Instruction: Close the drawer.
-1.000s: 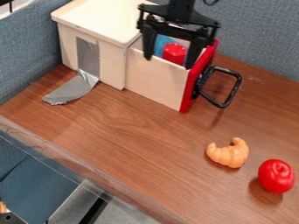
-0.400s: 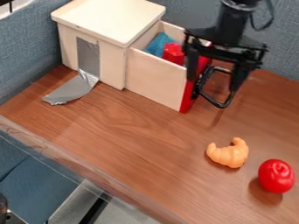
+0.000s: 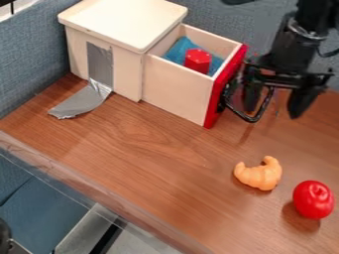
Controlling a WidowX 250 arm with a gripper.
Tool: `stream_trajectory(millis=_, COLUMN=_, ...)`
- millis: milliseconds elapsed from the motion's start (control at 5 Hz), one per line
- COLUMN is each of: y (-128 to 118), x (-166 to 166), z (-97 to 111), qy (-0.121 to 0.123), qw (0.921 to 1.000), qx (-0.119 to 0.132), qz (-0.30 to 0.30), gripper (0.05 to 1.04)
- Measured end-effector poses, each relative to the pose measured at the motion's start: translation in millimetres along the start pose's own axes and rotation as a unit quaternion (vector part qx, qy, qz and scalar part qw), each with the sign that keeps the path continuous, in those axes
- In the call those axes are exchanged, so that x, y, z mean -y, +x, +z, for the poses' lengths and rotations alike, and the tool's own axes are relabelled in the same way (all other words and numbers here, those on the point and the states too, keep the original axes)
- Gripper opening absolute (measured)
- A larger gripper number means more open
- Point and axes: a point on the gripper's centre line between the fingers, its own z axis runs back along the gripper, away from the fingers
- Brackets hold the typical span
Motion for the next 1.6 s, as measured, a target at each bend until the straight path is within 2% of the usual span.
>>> stream_trajectory(millis=200, y=-0.8, x=9.7, z=0.0, qy=0.002, qw=0.9978, qx=0.020, qz=0.063, gripper=0.999)
stream_trajectory(millis=400, y=2.4, x=18.7, z=-2.0, qy=0.002, qw=0.9884, qx=0.044, qz=0.145, gripper=0.999)
stream_trajectory(millis=600, y=5.4, x=23.6, z=-5.3, qy=-0.003, qw=0.9815, qx=0.046, qz=0.186, gripper=0.999)
stream_trajectory(millis=800, y=11.1, x=30.0, z=-17.1, qy=-0.007, qw=0.9696, qx=0.056, qz=0.238, gripper=0.999)
stream_trajectory(millis=1000, y=16.6, x=40.5, z=-21.8, qy=-0.018, qw=0.9557, qx=0.057, qz=0.288, gripper=0.999)
stream_trajectory(millis=1400, y=29.3, x=58.6, z=-27.2, qy=-0.020, qw=0.9263, qx=0.063, qz=0.371, gripper=0.999)
stream_trajectory(millis=1600, y=35.5, x=75.0, z=-33.2, qy=-0.014, qw=0.9190, qx=0.054, qz=0.390, gripper=0.999)
